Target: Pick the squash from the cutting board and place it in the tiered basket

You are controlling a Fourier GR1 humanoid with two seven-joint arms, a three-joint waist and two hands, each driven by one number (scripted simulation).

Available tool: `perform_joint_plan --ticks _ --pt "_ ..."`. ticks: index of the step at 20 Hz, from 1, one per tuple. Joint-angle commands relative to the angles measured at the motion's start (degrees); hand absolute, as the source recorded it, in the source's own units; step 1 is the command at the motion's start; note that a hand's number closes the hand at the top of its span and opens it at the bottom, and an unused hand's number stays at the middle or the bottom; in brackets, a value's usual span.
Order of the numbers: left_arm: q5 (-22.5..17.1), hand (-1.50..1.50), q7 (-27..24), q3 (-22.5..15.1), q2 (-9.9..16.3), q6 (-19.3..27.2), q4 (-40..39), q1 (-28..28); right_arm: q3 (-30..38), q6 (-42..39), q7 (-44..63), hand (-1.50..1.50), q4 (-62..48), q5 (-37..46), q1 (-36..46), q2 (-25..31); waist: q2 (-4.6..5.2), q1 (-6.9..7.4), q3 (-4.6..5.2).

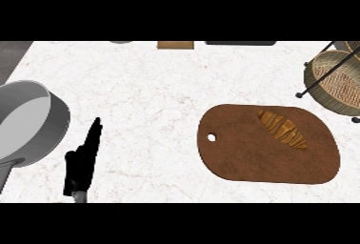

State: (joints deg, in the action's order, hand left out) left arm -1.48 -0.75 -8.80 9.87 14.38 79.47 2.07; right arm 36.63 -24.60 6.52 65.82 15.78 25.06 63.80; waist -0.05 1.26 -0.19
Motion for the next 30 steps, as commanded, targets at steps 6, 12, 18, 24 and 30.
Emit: perform_joint_plan --ticks 6,12,18,24,30 --pt "0.2 0.00 0.5 1.0 -0.5 -1.0 -3.5 -1.1 -12.6 4.8 -3.6 1.50 -15.5 5.3 15.5 -2.1 0.71 1.19 0.19" --pt "0.1 0.00 0.6 1.3 0.2 -2.6 -2.7 -0.5 -17.3 8.2 -10.0 1.50 -24.9 10.8 20.2 -3.7 0.73 1.04 0.16" --pt "2.9 0.00 2.3 -1.5 -2.2 0.4 1.3 2.8 -22.3 15.8 -6.5 1.50 -28.5 16.6 24.1 -11.6 0.57 0.89 0.16" --pt "-0.6 0.00 1.5 3.1 0.2 -3.3 -1.2 -0.2 -19.1 18.1 -11.8 1.50 -40.1 16.1 28.4 -11.9 0.84 0.84 0.13" --pt "2.7 0.00 5.1 -0.7 -2.1 -0.5 2.4 0.2 -12.5 13.8 -9.5 -1.50 -46.9 8.7 31.8 -15.3 1.06 1.52 0.00"
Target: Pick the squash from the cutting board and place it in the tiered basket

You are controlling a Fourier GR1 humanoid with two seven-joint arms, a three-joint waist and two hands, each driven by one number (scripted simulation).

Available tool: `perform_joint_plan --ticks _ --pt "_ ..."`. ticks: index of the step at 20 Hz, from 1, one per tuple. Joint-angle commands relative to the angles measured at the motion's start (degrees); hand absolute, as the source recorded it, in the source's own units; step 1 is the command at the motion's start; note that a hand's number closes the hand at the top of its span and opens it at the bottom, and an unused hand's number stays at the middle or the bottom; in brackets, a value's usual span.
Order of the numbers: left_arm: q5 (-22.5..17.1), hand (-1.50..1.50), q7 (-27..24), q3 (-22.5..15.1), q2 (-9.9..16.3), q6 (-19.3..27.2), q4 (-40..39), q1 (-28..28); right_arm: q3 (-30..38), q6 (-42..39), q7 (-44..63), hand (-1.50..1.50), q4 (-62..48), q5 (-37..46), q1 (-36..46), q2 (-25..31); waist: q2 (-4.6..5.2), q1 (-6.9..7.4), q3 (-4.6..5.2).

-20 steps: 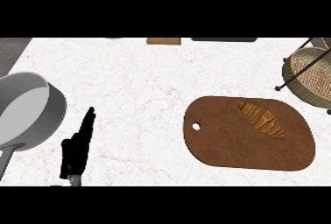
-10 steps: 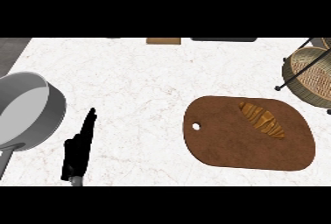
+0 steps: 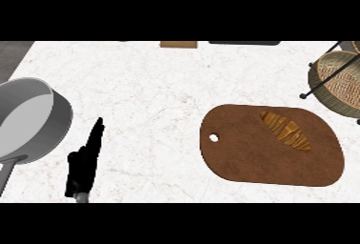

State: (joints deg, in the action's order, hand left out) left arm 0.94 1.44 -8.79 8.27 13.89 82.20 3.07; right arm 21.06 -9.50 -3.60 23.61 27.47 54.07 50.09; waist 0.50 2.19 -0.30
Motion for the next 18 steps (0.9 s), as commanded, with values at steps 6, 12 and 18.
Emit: perform_joint_plan --ticks 6,12,18 --pt "-1.6 0.00 -0.9 2.8 2.9 -3.1 -2.3 0.6 10.1 -1.9 -2.8 -1.50 -6.8 -9.9 3.6 -1.2 0.29 -0.19 0.18" --pt "0.8 0.00 -1.3 0.5 -1.7 0.7 -4.1 0.2 16.3 4.9 -5.8 -1.50 -6.7 -14.6 3.3 2.4 0.39 -0.70 0.17" --pt "-0.7 0.00 0.4 2.0 0.6 -1.0 -0.4 2.4 20.7 9.3 -0.9 -1.50 -8.7 -16.4 -0.3 14.4 0.11 -1.16 0.14"
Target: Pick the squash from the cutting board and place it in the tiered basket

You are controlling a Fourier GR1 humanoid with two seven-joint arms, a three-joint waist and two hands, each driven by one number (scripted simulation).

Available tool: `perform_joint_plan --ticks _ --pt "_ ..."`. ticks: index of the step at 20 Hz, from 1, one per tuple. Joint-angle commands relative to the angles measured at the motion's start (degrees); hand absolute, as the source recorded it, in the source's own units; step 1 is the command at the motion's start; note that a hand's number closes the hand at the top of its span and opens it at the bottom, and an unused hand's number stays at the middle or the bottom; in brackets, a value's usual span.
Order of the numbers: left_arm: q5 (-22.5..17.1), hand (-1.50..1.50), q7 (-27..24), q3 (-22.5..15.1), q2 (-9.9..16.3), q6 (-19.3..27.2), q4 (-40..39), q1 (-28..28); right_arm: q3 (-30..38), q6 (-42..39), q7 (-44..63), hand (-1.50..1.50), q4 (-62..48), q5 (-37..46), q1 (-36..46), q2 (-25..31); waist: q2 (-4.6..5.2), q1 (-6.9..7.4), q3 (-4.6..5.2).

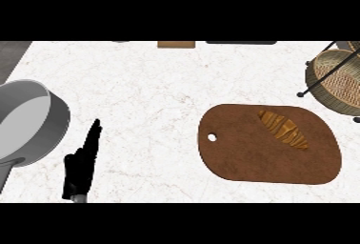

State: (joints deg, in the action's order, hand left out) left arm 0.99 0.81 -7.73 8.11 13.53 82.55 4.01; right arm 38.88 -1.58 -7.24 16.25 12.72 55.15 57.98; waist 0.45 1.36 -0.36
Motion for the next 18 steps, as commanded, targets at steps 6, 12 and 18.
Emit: perform_joint_plan --ticks 6,12,18 --pt "0.0 0.00 0.1 -0.6 -0.4 -0.1 0.9 4.3 8.9 -7.6 0.4 -1.50 -6.2 -6.6 -11.0 16.4 0.04 -1.30 -0.02" --pt "-1.2 0.00 0.0 2.1 0.1 -0.1 -1.1 2.7 13.2 -16.5 -3.3 -1.50 -10.2 -10.1 -21.9 22.4 -0.07 -3.23 -0.18" --pt "-0.6 0.00 1.1 1.6 -0.7 1.0 0.2 3.4 16.4 -26.5 -5.5 -1.50 -12.4 -13.2 -28.9 25.6 -0.32 -3.86 -0.33"
